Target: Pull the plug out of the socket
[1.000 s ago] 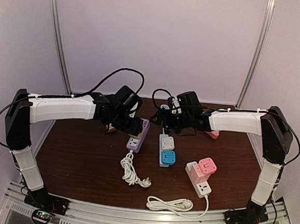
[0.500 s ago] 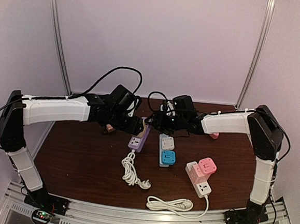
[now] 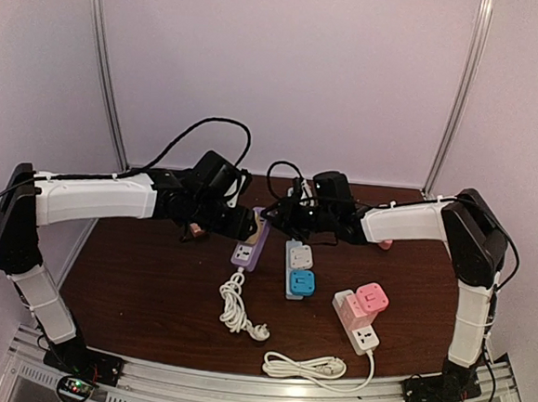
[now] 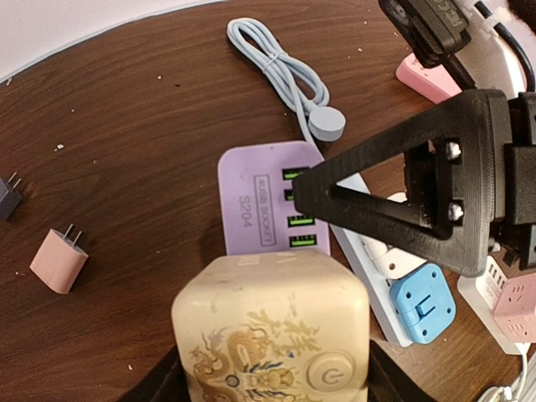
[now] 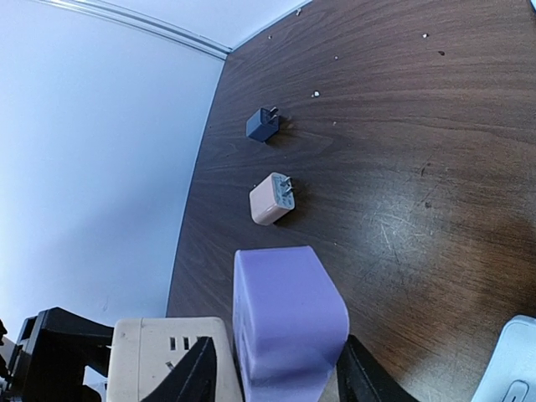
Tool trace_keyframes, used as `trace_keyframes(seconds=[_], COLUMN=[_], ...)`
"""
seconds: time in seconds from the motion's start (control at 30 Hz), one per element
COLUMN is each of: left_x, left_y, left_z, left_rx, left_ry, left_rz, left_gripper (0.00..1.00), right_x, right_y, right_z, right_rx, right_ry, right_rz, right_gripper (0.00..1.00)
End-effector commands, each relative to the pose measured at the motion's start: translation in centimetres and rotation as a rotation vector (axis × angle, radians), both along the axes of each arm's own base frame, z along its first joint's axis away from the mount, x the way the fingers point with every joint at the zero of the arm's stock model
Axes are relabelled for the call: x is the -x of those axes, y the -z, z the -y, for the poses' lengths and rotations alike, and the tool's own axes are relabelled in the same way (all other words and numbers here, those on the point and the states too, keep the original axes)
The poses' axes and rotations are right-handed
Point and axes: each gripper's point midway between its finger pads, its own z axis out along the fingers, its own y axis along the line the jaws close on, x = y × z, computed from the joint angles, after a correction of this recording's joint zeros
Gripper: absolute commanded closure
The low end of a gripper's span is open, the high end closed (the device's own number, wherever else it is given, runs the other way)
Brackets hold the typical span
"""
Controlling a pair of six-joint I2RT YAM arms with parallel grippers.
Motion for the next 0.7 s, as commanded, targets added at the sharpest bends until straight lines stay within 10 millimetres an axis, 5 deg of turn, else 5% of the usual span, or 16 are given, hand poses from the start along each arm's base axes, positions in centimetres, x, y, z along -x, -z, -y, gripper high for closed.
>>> trace_keyframes(seconds=[0.0,0.17,0.27,0.5,0.67], left_x=[-0.9,-1.0,-1.1,-0.8,-0.6], left_y=[-4.8,-5.1,-5.2,-5.6,-7.3], left_z=[2.0,1.9,2.0,1.8,1.1], left_rx=[0.162,0.170,0.172,0.200,0.242], left_ry=[0.022,0.016,0.019,0.019,0.012], left_rz=[0.099,0.101,0.101,0.094,0.127], left_gripper=[0.86,0.86,0.86,0.86,0.86], right_x=[0.5,0.5,0.5,0.2,-0.2], right_y=[-0.6,-0.1,0.0,-0.2,0.4], right_z=[-0.8,-0.7,-0.7,-0.5,0.6], right_rx=[-0.039,-0.026,-0.025,-0.013,0.028], right_ry=[-0.034,-0.030,-0.027,-0.017,0.040], right_rz=[0.021,0.015,0.015,0.030,0.045], right_gripper=[0.46,0.45,0.52,0.93,1.00])
